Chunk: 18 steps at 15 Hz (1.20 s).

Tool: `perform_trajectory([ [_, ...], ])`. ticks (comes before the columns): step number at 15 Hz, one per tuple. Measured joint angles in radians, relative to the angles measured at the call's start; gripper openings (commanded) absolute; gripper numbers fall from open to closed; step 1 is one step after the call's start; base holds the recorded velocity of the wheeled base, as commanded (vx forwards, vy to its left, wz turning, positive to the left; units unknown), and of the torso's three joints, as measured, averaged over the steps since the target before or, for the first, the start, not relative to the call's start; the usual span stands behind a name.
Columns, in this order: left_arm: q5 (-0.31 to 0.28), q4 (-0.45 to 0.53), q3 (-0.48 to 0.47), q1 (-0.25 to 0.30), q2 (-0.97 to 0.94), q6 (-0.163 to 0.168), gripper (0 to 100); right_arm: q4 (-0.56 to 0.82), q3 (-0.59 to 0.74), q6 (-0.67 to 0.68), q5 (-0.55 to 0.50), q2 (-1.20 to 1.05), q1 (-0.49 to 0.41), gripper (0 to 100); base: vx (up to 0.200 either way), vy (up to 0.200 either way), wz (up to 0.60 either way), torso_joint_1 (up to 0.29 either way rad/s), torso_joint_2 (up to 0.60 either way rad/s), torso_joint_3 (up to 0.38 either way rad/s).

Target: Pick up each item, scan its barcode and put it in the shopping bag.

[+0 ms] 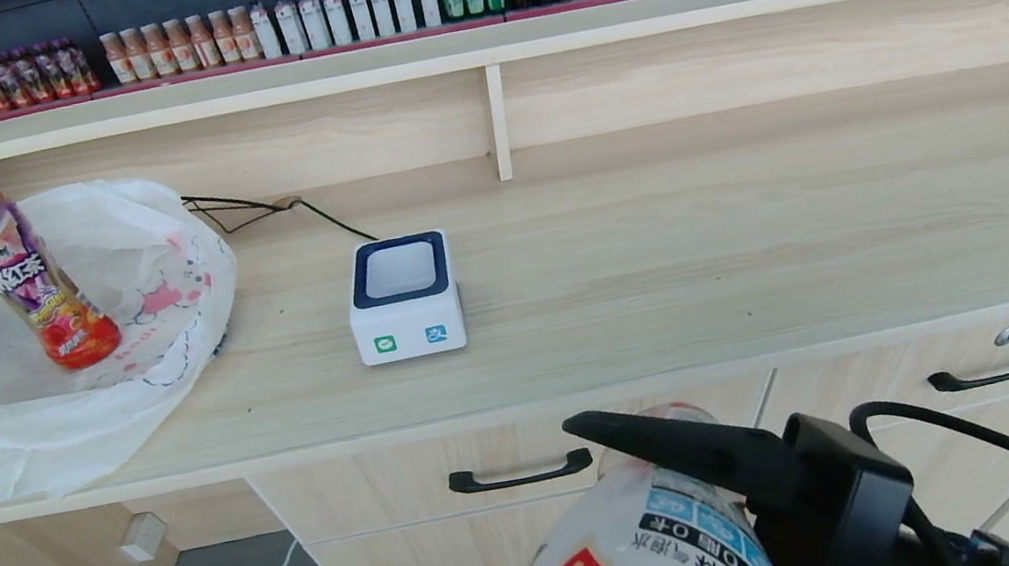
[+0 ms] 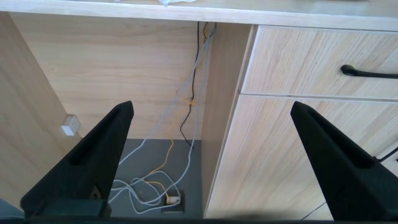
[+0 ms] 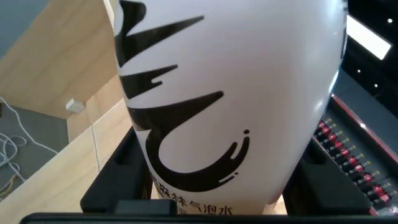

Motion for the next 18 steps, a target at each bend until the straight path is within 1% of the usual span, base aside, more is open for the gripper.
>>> perform_trajectory([
  [3, 0.0, 0.0, 0.0, 0.0, 0.0, 0.0, 100, 0.0, 0.006, -0.11, 0.0, 0.001, -0.002, 0, 0.0, 0.0, 0.0, 0.0, 0.0, 0.0],
  [5, 0.0, 0.0, 0.0, 0.0, 0.0, 0.0, 100, 0.0, -0.002, -0.236, 0.0, 0.001, -0.006, 0, 0.0, 0.0, 0.0, 0.0, 0.0, 0.0],
  [7, 0.0, 0.0, 0.0, 0.0, 0.0, 0.0, 100, 0.0, -0.008, -0.319, 0.0, 0.001, -0.009, 0, 0.0, 0.0, 0.0, 0.0, 0.0, 0.0],
  [10, 0.0, 0.0, 0.0, 0.0, 0.0, 0.0, 100, 0.0, -0.012, -0.48, 0.0, 0.001, -0.007, 0, 0.0, 0.0, 0.0, 0.0, 0.0, 0.0],
  [14, 0.0, 0.0, 0.0, 0.0, 0.0, 0.0, 100, 0.0, -0.05, -0.622, 0.0, -0.009, -0.005, 0, 0.0, 0.0, 0.0, 0.0, 0.0, 0.0],
  [18, 0.0, 0.0, 0.0, 0.0, 0.0, 0.0, 100, 0.0, -0.06, -0.742, 0.0, -0.025, 0.006, 0, 0.0, 0.0, 0.0, 0.0, 0.0, 0.0],
])
